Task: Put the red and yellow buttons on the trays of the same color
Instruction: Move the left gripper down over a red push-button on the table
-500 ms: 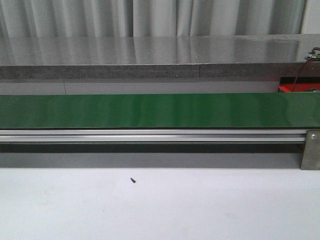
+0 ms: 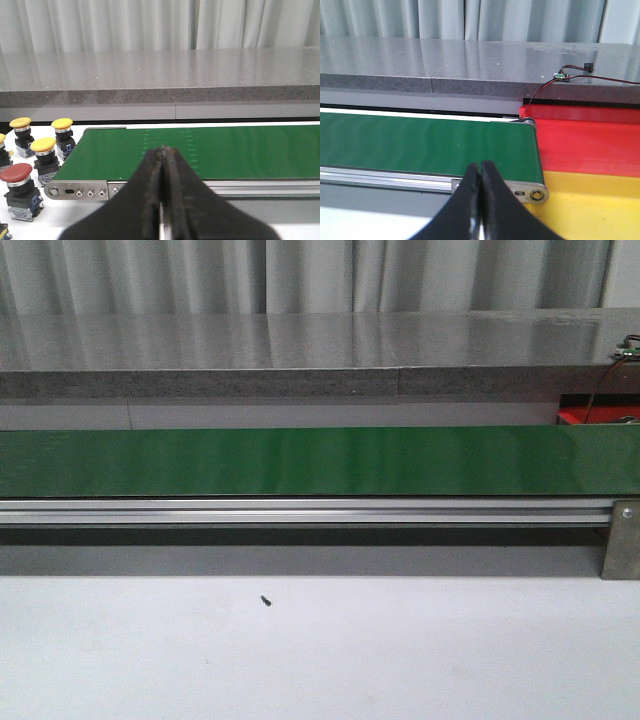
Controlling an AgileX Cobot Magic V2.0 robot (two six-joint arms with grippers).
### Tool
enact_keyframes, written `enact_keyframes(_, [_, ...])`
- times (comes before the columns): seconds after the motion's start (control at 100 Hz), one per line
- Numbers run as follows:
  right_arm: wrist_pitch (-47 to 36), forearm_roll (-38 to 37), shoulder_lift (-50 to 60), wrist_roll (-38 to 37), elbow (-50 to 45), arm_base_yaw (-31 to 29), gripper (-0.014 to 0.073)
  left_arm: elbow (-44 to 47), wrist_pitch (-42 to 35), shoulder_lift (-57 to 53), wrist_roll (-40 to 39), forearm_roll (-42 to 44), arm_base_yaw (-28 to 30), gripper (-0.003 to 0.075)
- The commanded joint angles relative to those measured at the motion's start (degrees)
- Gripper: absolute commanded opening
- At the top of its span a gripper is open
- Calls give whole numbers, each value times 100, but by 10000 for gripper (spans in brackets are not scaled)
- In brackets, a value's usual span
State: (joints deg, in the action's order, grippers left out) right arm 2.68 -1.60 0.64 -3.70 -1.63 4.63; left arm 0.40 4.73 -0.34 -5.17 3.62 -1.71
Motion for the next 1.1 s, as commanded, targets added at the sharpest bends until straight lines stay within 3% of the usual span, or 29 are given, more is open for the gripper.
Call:
enact_keyframes(0.0, [-467,2,-32,11,103,0,-70,-69,-360,-188,-49,-137,-38,-20])
enact_keyframes(0.22, [-467,2,-32,11,103,0,-70,-1190,602,140,-49,-214,-38,-20])
enact_keyframes(0.46, [-467,2,-32,11,103,0,-70,-3056,3119,1543,-49,-139,-38,-20])
enact_keyframes(0.62, [-467,2,-32,11,103,0,-70,-4226,4391,2683,-49,-124,-38,-20])
enact_keyframes(0.8, [-467,2,-32,11,103,0,-70,-4908,4722,3558,-49,-150,-38,-20])
enact_keyframes(1.09, [-467,2,-32,11,103,0,-70,-4948,4685,4021,-49,-150,-38,-19])
